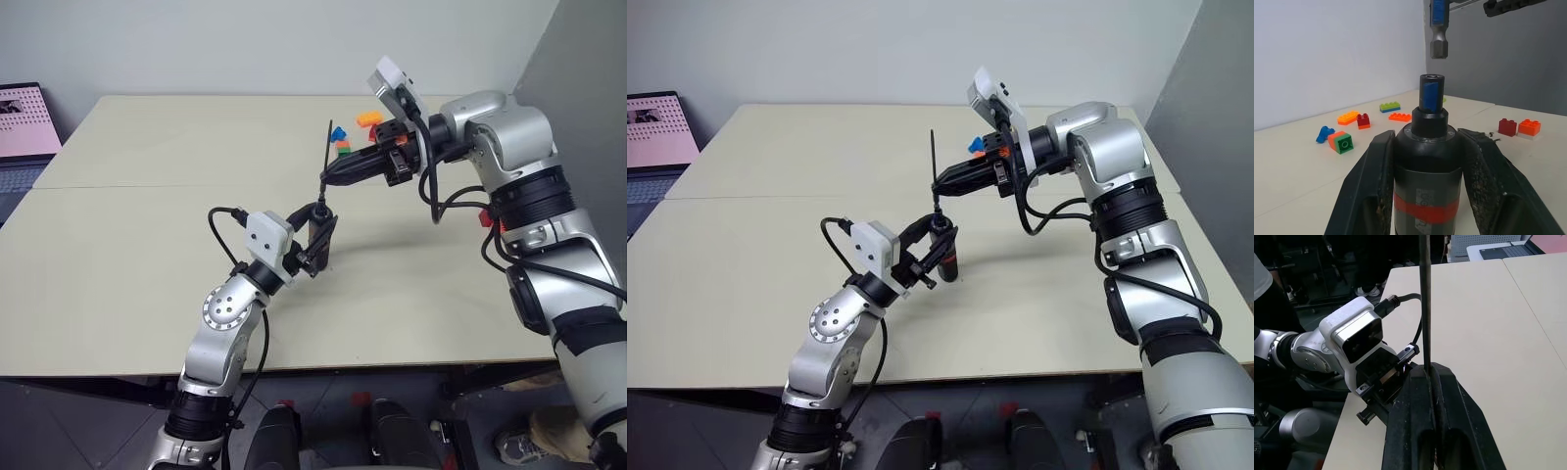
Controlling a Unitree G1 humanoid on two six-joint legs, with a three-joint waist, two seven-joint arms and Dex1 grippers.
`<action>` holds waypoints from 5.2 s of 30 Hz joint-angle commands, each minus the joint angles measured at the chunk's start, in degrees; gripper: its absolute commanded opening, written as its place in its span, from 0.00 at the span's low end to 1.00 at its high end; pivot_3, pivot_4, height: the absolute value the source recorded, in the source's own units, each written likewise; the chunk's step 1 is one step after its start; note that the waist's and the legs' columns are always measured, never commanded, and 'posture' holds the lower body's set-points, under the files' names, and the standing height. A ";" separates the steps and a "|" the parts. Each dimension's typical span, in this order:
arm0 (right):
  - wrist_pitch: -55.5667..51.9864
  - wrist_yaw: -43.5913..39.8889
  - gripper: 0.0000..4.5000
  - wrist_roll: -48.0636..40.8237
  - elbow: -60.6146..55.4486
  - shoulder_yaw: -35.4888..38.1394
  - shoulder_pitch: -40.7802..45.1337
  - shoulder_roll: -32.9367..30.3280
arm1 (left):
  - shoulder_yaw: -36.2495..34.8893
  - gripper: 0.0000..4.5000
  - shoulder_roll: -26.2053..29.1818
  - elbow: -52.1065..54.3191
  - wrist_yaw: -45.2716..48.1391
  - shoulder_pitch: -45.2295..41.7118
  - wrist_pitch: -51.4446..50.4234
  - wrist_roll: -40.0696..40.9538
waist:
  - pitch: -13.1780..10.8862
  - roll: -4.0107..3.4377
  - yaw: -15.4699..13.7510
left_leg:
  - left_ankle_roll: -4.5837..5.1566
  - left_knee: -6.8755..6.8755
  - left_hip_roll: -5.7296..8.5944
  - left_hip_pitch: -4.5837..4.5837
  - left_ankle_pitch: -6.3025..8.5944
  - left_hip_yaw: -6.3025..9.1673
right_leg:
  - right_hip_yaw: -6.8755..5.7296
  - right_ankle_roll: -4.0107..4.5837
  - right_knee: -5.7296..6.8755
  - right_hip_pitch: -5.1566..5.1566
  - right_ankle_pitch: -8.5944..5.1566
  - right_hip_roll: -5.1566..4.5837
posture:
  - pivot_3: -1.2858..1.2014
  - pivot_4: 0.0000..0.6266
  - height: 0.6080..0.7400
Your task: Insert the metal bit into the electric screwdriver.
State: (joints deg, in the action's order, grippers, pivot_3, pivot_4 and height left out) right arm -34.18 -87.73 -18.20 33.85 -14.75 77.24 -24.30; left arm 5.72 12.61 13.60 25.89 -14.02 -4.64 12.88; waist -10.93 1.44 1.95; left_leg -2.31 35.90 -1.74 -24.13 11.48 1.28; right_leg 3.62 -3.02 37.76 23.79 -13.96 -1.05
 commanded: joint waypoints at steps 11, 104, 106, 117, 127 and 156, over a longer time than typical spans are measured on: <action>3.45 -2.16 0.00 0.56 -0.15 0.93 0.78 0.13 | -0.76 0.36 0.64 0.96 0.33 -0.11 0.37 -0.02 | 0.00 0.00 0.00 | 0.00 0.01 0.00 0.00 0.00 0.00 | 0.00 0.00 0.01 0.00 0.00 0.00 | 0.52 0.24 1.00; 2.30 7.87 0.00 -4.28 -11.29 7.71 -8.69 3.06 | -1.75 0.36 0.98 0.70 0.55 -0.88 -0.89 0.96 | 0.00 0.00 0.11 | 0.00 0.07 0.00 0.08 0.00 0.00 | 0.02 -0.02 0.15 -0.04 -0.01 0.02 | 0.52 0.24 1.00; 2.64 7.99 0.00 -4.05 -11.08 7.64 -8.79 3.06 | -1.76 0.36 0.96 0.64 0.55 -0.91 -0.90 0.95 | 0.00 0.00 0.12 | 0.00 0.06 0.00 0.09 0.00 0.01 | 0.01 -0.02 0.15 -0.04 -0.01 0.02 | 0.52 0.24 1.00; 3.34 8.08 0.00 -3.69 -11.07 7.19 -9.42 2.89 | -1.70 0.36 0.98 0.95 0.59 -0.84 -1.05 0.95 | 0.00 0.00 0.11 | 0.00 0.06 0.00 0.09 0.00 0.01 | 0.02 -0.03 0.15 -0.04 -0.01 0.02 | 0.52 0.24 1.00; 4.44 8.22 0.00 -3.00 -10.77 6.81 -10.13 2.83 | -1.66 0.36 0.99 0.91 0.66 -0.94 -1.06 0.91 | 0.00 0.00 0.12 | 0.00 0.06 0.00 0.09 0.00 0.01 | 0.02 -0.03 0.15 -0.04 -0.01 0.03 | 0.52 0.24 1.00; 6.01 7.67 0.00 -1.62 -11.25 5.28 -10.99 2.19 | -1.60 0.36 1.10 0.76 1.10 -1.13 -1.09 0.87 | 0.00 0.00 0.11 | 0.00 0.06 0.00 0.09 0.00 0.01 | 0.02 -0.04 0.15 -0.04 -0.02 0.02 | 0.52 0.24 1.00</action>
State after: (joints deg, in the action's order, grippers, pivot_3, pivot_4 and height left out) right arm -29.12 -79.88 -19.98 24.86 -9.33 65.89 -21.69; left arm 4.81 13.35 13.61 27.05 -14.35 -5.83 13.87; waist -10.93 1.44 2.06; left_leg -2.30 35.97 -1.74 -24.04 11.48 1.30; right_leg 3.63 -3.06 37.91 23.75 -13.98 -1.02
